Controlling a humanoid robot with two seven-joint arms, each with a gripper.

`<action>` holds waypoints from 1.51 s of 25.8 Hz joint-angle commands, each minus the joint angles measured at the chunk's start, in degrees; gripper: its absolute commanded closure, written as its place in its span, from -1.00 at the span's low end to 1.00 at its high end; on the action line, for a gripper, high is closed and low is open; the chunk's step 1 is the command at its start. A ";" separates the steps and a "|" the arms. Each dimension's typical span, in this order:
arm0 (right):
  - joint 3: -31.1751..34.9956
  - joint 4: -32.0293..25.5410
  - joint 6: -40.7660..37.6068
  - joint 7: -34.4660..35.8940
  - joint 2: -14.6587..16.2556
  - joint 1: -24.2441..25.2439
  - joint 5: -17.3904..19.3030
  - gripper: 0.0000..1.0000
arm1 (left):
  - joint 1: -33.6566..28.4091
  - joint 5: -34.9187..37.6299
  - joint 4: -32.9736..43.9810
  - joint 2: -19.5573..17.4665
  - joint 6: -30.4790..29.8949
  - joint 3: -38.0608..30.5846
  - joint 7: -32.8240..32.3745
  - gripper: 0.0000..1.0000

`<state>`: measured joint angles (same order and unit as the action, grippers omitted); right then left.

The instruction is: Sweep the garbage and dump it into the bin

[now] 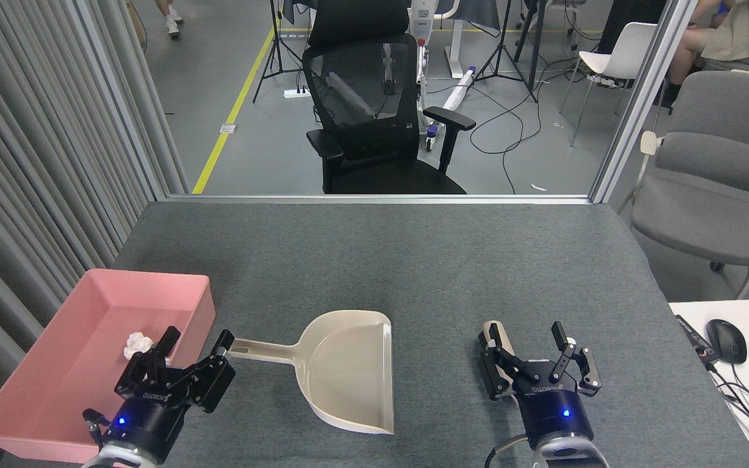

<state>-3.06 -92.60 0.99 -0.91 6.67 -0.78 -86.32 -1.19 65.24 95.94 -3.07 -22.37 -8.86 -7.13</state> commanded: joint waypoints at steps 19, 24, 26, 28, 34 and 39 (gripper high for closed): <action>0.16 -0.48 0.86 3.11 -1.13 0.61 -0.16 -0.99 | 3.30 22.47 -5.59 3.34 4.62 1.75 8.71 -0.98; 0.34 -0.22 1.74 3.11 -1.31 0.52 0.10 -0.99 | 2.51 19.22 -5.77 3.77 4.53 1.75 8.09 -0.98; 0.34 -0.22 1.65 3.11 -1.22 0.69 0.10 -0.99 | 2.68 16.67 -7.35 3.42 4.53 1.74 8.01 -0.98; 0.51 -0.22 1.56 3.20 -1.31 0.87 0.28 -0.99 | 3.21 15.18 -8.75 3.16 4.62 1.48 8.01 -0.98; 0.78 -0.22 -0.37 5.13 -1.13 2.89 1.51 -0.99 | 2.95 14.83 -9.37 2.63 4.44 1.04 8.01 -0.98; 0.86 -0.13 -0.73 5.57 -0.96 3.42 3.53 -0.99 | 3.47 13.51 -9.46 2.54 5.85 -1.07 8.01 -0.98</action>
<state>-2.24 -92.79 0.58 4.40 5.63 2.29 -83.49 2.01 79.35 86.59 -0.43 -17.50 -8.59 0.85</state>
